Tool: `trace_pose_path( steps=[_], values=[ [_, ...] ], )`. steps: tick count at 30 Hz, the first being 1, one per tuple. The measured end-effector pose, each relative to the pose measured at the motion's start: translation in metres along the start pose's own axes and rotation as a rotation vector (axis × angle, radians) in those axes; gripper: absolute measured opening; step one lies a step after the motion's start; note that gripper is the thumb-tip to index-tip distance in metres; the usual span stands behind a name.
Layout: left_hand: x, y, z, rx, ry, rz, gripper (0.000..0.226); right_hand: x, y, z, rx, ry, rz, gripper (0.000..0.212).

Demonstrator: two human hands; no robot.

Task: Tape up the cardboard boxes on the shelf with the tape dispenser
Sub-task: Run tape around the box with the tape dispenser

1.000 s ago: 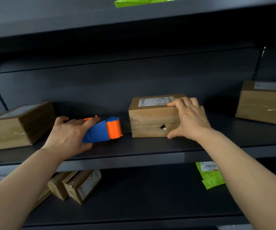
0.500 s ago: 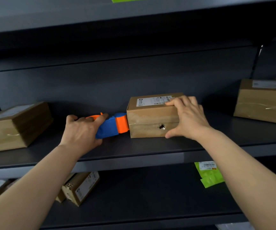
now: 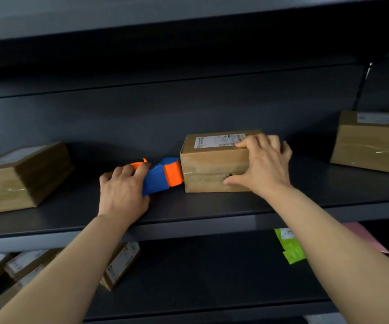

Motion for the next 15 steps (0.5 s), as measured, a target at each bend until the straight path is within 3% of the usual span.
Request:
trace_pose_path(
  steps=[12, 15],
  values=[
    [0.003, 0.003, 0.003, 0.045, -0.017, 0.017, 0.071, -0.012, -0.004, 0.004, 0.106, -0.049, 0.032, 0.083],
    [0.003, 0.003, 0.004, 0.056, -0.021, 0.011, 0.070, -0.016, 0.001, 0.003, 0.216, 0.026, 0.142, 0.086]
  ],
)
Point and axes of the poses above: each hand's wrist, its own z-axis away from the middle knuckle, its own y-axis out of the back of the hand, x = y × z, the point moved 1 cm from there along -z, towards the middle knuckle, and after that the axes turned 12 degrees about -y, right-handed, at the moved point
